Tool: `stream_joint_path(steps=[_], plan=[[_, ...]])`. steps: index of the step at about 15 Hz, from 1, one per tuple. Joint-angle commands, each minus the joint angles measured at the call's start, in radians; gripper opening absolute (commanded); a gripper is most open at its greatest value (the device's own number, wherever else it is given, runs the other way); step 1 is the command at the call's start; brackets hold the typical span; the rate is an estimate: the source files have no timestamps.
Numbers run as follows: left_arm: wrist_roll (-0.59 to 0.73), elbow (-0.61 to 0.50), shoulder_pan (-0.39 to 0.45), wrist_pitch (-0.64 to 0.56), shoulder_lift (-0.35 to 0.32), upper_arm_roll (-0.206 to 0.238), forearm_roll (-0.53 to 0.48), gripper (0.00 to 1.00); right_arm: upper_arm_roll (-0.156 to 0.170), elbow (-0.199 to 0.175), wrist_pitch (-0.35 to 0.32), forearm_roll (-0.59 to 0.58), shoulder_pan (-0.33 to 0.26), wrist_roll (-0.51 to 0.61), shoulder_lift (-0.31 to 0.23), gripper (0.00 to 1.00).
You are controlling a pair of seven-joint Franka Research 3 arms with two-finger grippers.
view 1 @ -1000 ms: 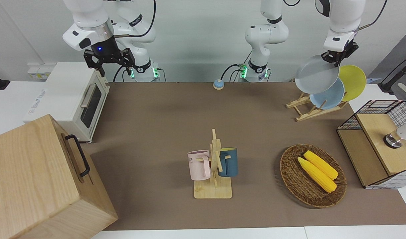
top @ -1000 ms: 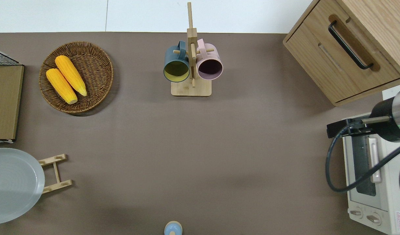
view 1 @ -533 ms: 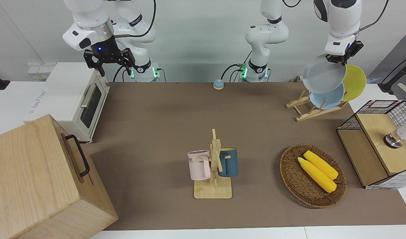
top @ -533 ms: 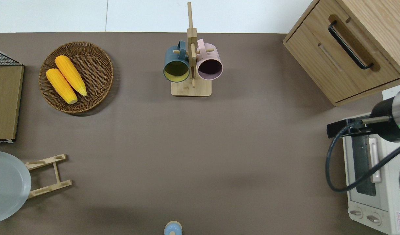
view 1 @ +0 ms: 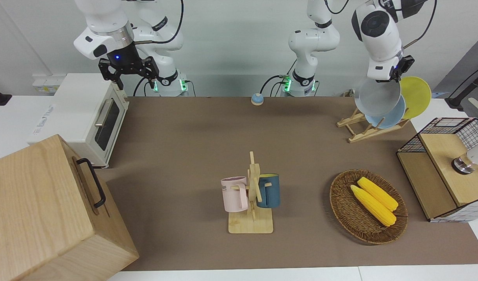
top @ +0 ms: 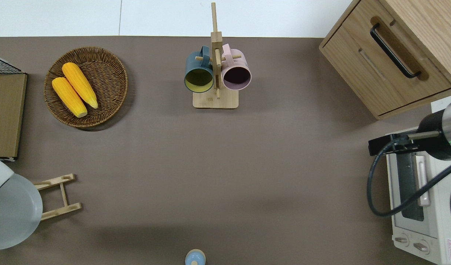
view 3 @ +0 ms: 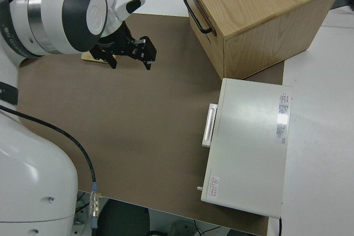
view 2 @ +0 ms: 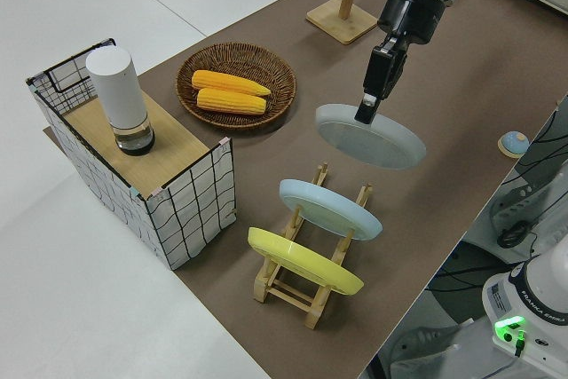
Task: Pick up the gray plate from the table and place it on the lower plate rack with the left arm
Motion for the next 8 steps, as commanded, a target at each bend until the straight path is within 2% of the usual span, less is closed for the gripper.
stream_joint_path(steps=[1,8], plan=[[-0.098,-0.064,-0.013,-0.002,-0.008,-0.020,0.079,0.00,0.007,0.006,-0.015,0.006,-0.007,0.000,-0.002,0.987],[-0.232,-0.125,-0.013,-0.004,-0.005,-0.071,0.147,0.00,0.005,0.006,-0.015,0.006,-0.007,0.000,-0.002,0.990]])
